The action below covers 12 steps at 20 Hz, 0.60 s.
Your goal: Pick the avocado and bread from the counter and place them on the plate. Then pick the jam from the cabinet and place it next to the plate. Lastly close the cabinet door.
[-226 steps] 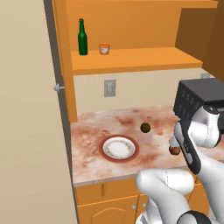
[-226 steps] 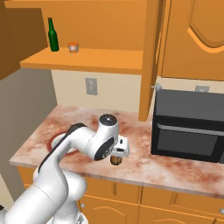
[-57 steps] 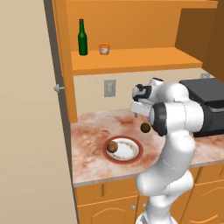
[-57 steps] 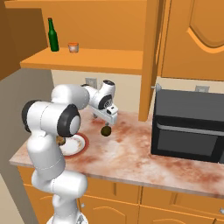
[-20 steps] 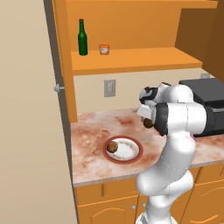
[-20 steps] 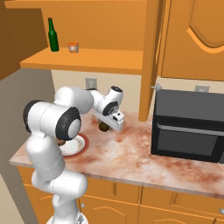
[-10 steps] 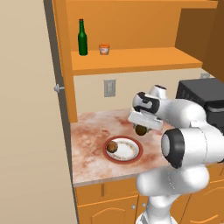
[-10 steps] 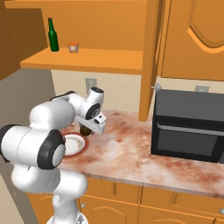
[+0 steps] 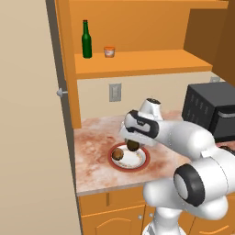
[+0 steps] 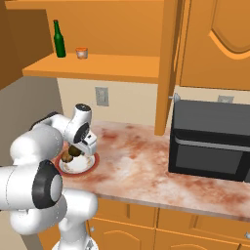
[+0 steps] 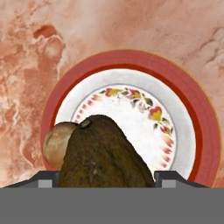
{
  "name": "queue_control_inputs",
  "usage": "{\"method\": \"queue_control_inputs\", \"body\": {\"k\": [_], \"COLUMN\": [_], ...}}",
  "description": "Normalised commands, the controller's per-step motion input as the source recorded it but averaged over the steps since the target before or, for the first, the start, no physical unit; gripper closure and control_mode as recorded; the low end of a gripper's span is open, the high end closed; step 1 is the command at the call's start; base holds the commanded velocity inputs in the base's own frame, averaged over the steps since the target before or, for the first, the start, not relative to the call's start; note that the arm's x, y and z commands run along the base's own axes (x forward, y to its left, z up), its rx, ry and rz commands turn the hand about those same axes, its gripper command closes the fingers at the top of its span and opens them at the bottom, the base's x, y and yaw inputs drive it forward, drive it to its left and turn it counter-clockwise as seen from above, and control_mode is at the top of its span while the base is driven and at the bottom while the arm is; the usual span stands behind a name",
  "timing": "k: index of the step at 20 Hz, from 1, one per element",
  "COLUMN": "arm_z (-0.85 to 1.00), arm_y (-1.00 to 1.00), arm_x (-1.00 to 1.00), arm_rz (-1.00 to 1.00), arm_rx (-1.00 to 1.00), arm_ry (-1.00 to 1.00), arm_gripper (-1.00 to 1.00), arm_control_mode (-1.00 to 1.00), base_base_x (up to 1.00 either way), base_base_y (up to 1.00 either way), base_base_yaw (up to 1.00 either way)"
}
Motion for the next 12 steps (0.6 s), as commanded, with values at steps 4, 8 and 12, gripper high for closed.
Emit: {"method": "queue_control_inputs", "body": {"k": [4,8,12], "arm_z": [0.00,0.19,0.53], "arm_y": [0.01,0.00,0.00], "arm_x": [0.00,0.00,0.00], "arm_rz": [0.00,0.00,0.00], "arm_rx": [0.00,0.00,0.00], "arm_ry": [0.00,-0.02,-0.09], "arm_gripper": [-1.00,-1.00,-1.00], "arm_control_mode": [-1.00,-1.00,-1.00], "base_base_x": [0.00,0.00,0.00], "base_base_y": [0.00,0.00,0.00], "base_base_yaw": [0.00,0.00,0.00]}}
